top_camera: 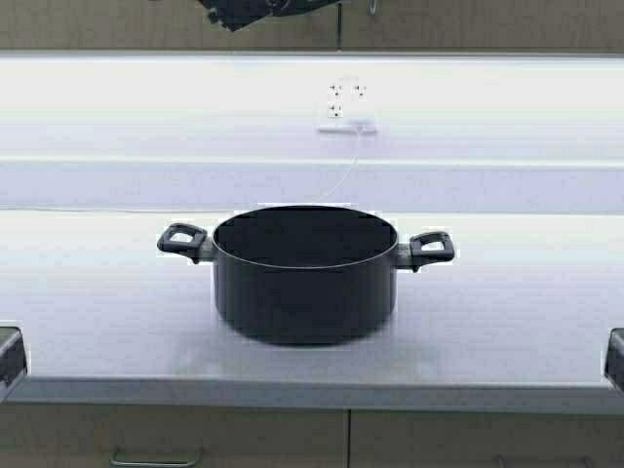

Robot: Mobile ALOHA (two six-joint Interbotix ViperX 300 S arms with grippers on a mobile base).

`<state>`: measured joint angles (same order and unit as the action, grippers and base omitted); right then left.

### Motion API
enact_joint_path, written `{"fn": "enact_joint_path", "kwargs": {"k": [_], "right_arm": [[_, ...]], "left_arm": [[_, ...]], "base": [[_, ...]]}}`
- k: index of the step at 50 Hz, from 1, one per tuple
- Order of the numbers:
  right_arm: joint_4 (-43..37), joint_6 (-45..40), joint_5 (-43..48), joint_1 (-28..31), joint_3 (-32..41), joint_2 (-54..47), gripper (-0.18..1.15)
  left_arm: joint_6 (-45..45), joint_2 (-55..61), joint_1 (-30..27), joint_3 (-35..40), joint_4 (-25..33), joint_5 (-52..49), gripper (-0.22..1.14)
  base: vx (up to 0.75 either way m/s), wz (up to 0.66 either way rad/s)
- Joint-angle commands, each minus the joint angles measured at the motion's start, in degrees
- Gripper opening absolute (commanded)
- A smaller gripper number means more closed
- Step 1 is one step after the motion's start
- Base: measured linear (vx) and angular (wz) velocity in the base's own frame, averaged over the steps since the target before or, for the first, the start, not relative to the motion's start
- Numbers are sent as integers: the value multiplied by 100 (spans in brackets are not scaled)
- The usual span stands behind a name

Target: Open the cabinet, put the pot inside, then close it

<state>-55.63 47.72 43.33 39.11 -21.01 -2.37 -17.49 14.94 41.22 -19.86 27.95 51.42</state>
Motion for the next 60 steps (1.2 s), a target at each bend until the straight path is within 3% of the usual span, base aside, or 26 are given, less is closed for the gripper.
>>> {"fn": "enact_joint_path", "kwargs": {"k": [1, 11, 15, 19, 24, 26, 28, 34, 42, 60], "right_arm": [[9, 0, 53, -149, 369, -149, 100], [9, 0, 53, -202, 712, -422, 97], [9, 9, 35, -220, 791, -527, 85], [9, 0, 0, -255, 861, -642, 59], [9, 0, -62, -308, 914, -729, 10], [0, 0, -62, -316, 914, -756, -5], [9, 0, -62, -334, 923, -791, -10], [-35, 0, -62, -334, 853, -721, 10], [-62, 35, -316, -308, 123, -132, 7], [352, 35, -1995, -316, -1828, 1934, 7]], "left_arm": [[-18, 202, -97, 527, 9, 88, 101], [-18, 536, -185, 888, 26, 123, 98], [-35, 633, -211, 993, 26, 123, 85], [-44, 694, -246, 1099, 26, 70, 54], [-44, 712, -272, 1187, 26, -9, -5], [-44, 738, -290, 1230, 26, -26, -18], [-53, 747, -299, 1257, 26, -62, -15], [-53, 650, -334, 1134, 9, -149, 10], [-53, 79, -141, 299, 0, -158, 1], [-62, -1696, 9, -2030, 0, -527, 2]], "base": [[0, 0], [0, 0], [-1, 1], [-2, 2], [-1, 2], [-1, 4], [-2, 6], [-3, 2], [-4, 1], [2, -2]]}}
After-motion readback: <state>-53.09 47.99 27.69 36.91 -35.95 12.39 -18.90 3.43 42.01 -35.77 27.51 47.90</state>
